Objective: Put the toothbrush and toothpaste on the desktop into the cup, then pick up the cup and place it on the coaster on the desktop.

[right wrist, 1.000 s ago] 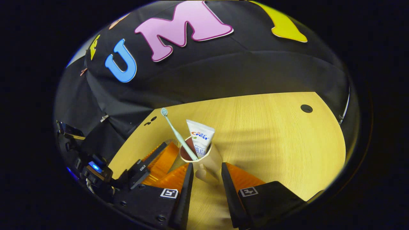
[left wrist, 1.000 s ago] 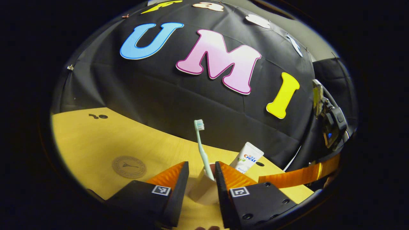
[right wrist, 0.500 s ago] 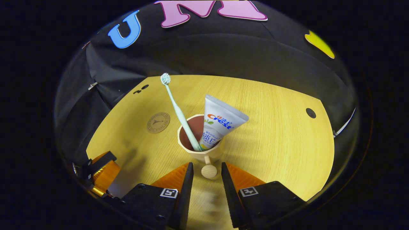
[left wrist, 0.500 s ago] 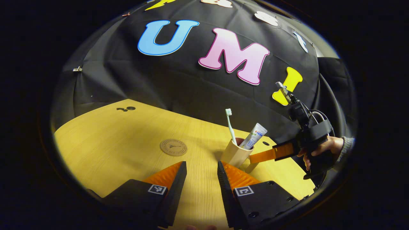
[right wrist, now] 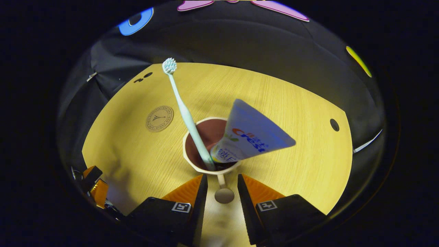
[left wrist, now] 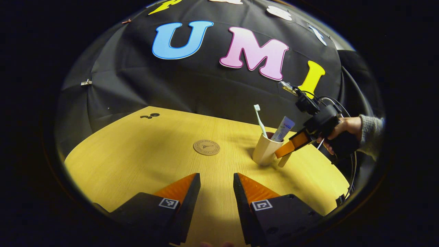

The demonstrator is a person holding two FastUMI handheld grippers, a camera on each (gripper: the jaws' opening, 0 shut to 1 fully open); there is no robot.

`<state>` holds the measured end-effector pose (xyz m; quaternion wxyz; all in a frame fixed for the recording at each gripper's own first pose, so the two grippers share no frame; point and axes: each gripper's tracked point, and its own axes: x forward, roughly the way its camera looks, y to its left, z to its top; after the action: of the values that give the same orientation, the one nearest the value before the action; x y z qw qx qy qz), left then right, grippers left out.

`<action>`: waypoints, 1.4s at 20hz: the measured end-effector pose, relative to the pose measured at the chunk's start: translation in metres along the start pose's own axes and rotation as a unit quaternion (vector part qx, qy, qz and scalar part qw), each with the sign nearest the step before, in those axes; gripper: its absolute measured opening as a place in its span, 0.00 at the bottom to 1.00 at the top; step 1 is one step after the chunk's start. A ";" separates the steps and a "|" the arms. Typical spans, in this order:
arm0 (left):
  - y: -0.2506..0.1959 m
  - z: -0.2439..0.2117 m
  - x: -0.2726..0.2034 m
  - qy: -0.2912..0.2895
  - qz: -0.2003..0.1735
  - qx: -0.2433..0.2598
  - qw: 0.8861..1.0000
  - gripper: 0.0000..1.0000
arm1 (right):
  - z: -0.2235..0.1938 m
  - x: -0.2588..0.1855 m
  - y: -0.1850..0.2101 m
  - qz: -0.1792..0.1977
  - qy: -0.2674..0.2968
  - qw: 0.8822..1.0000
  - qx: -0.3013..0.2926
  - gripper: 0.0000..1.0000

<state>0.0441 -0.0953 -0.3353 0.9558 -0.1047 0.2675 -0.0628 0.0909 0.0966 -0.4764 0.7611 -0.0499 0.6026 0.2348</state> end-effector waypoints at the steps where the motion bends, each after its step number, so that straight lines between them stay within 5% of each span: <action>1: -0.001 0.000 -0.001 0.003 -0.002 0.003 1.000 0.63 | 0.002 0.000 0.002 0.001 0.003 1.000 -0.005 0.45; 2: -0.002 -0.001 -0.002 0.005 -0.003 0.003 1.000 0.63 | 0.003 0.001 0.002 -0.002 0.008 1.000 -0.011 0.54; 5: -0.002 -0.001 -0.003 0.008 -0.004 0.001 1.000 0.63 | 0.000 0.003 0.000 -0.009 0.028 0.999 -0.015 0.47; 7: 0.000 -0.001 -0.005 0.008 -0.003 -0.004 1.000 0.63 | 0.001 0.005 0.000 -0.009 0.021 0.999 -0.026 0.20; 8: 0.001 -0.002 -0.006 0.008 -0.002 -0.007 1.000 0.63 | 0.003 0.007 0.000 -0.010 0.017 0.999 -0.027 0.25; 11: 0.006 0.000 -0.005 0.008 0.002 -0.016 1.000 0.63 | 0.002 0.004 0.001 -0.007 -0.004 1.000 -0.015 0.17; 17: 0.014 0.001 -0.007 0.006 0.005 -0.014 1.000 0.63 | 0.015 -0.009 0.010 0.006 -0.029 0.999 -0.014 0.16; 28: 0.060 0.014 -0.031 -0.003 0.042 -0.037 0.998 0.63 | 0.096 0.010 0.121 0.062 -0.056 0.995 -0.058 0.16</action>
<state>0.0289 -0.0295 -0.3216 0.9539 -0.1283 0.2710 -0.0120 0.1280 0.2412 -0.4343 0.7736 -0.0431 0.5462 0.3184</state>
